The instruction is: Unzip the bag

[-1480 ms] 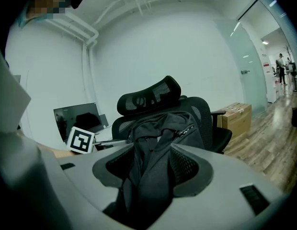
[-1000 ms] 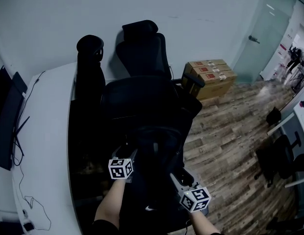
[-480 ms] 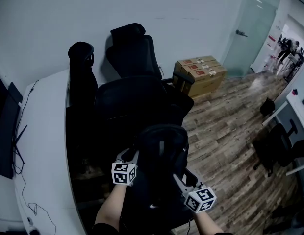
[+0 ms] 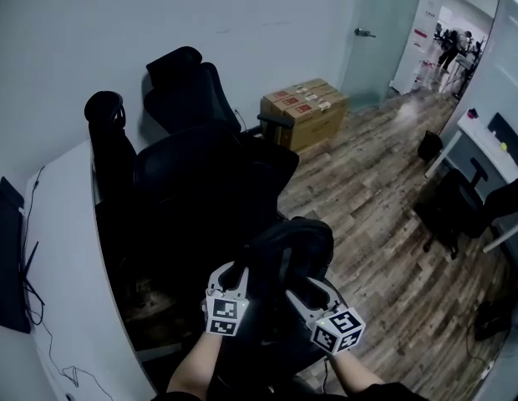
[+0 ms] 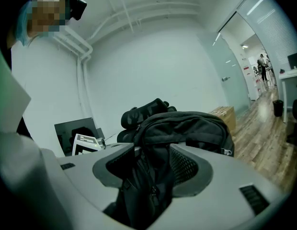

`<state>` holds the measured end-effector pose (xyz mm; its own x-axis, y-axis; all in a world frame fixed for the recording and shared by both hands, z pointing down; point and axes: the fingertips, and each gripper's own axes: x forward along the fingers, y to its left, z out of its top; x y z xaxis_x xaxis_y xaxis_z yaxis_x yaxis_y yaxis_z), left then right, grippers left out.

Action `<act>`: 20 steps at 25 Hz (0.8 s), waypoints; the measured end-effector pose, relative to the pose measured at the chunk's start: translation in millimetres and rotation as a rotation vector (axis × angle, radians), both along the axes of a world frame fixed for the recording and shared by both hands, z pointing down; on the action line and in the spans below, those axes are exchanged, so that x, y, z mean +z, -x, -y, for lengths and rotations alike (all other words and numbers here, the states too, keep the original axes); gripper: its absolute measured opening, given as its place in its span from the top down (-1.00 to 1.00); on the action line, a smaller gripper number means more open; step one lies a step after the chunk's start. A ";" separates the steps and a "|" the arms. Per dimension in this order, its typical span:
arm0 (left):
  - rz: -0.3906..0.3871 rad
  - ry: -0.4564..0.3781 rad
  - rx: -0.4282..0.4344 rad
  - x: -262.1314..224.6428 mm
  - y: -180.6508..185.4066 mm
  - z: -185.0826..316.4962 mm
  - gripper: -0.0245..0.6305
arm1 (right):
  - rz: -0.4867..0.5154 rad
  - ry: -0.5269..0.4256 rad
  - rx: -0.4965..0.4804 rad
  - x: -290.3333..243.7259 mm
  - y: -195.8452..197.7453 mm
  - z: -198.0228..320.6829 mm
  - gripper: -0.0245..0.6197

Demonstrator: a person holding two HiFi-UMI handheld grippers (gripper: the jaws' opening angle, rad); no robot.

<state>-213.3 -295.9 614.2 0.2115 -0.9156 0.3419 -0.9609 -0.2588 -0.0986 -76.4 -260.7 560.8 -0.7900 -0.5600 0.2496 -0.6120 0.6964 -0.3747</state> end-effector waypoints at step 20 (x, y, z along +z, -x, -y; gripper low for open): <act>0.292 -0.103 0.445 -7.4 -179.4 -163.0 0.71 | 0.238 0.090 -0.027 -13.9 -56.5 -121.7 0.27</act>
